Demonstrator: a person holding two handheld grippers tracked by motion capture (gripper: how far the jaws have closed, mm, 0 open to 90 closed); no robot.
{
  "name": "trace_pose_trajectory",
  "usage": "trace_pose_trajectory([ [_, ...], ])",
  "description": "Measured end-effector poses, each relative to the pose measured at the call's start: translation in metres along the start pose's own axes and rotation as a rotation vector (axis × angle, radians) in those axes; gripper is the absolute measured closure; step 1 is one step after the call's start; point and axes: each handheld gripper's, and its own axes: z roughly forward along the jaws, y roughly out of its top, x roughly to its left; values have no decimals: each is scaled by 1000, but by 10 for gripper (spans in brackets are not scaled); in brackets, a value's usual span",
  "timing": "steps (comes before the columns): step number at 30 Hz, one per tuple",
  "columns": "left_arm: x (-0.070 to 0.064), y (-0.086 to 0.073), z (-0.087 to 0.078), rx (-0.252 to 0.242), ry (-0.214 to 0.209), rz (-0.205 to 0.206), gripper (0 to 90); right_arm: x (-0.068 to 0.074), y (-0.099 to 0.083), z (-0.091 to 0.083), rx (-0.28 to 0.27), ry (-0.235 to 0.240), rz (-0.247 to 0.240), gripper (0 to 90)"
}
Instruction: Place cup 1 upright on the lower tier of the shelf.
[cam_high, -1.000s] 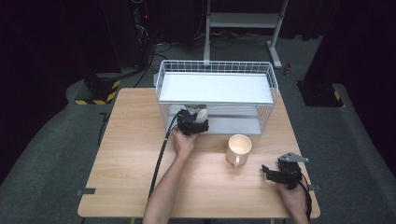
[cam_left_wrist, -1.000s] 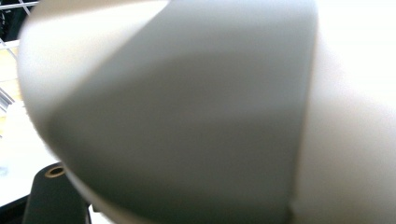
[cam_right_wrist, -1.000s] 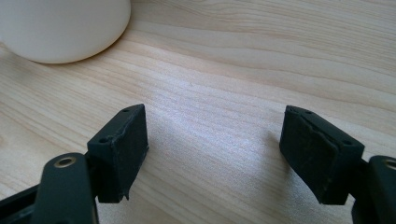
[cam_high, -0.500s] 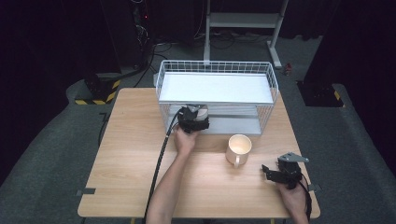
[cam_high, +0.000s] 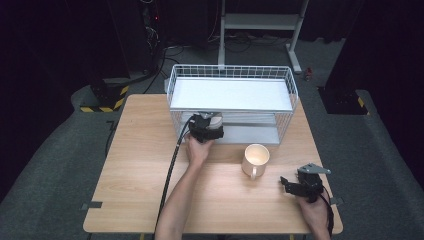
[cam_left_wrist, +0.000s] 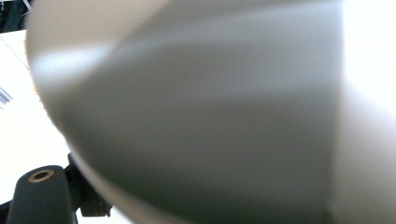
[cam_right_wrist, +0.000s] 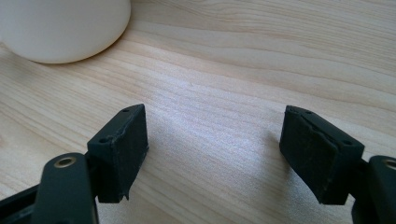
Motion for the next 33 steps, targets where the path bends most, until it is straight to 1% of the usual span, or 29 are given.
trace_pose_trajectory([
  [2,0,-1,-1,4,-4,8,132,0,0,0,0,0,0,236],
  [3,0,-1,-1,5,-19,6,132,0,0,0,0,0,0,236],
  [5,2,-3,-2,2,-31,5,134,0,0,0,0,0,0,236],
  [8,1,-5,-5,2,-32,-1,145,0,0,0,0,0,0,236],
  [10,0,-8,-7,11,-14,19,153,0,0,0,0,0,0,236],
  [11,-2,-10,-8,11,-50,-2,162,0,0,0,0,0,0,236],
  [13,-2,-13,-10,12,-47,9,184,0,0,0,0,0,0,236],
  [14,-2,-15,-11,10,-30,18,195,0,0,0,0,0,0,236],
  [15,-2,-16,-11,14,-37,8,201,0,0,0,0,0,0,236],
  [18,-1,-19,-12,21,-40,5,214,0,0,0,0,0,0,236],
  [19,-2,-20,-12,22,-42,-1,217,0,0,0,0,0,0,236],
  [21,-2,-20,-12,29,-37,9,221,0,0,0,0,0,0,236],
  [24,-1,-21,-11,24,-39,5,222,0,0,0,0,0,0,236],
  [27,0,-21,-10,30,-37,0,233,0,0,0,0,0,0,236],
  [28,0,-22,-9,30,-37,-1,246,0,0,0,0,0,0,236],
  [29,0,-22,-8,36,-42,-5,300,0,0,0,0,0,0,236],
  [30,0,-22,-7,35,-36,-5,300,0,0,0,0,0,0,236],
  [31,1,-23,-7,33,-33,-4,327,0,0,0,0,0,0,236],
  [32,1,-23,-6,30,-35,-17,337,0,0,0,0,0,0,236],
  [33,2,-22,-5,31,-38,-15,333,0,0,0,0,0,0,236],
])
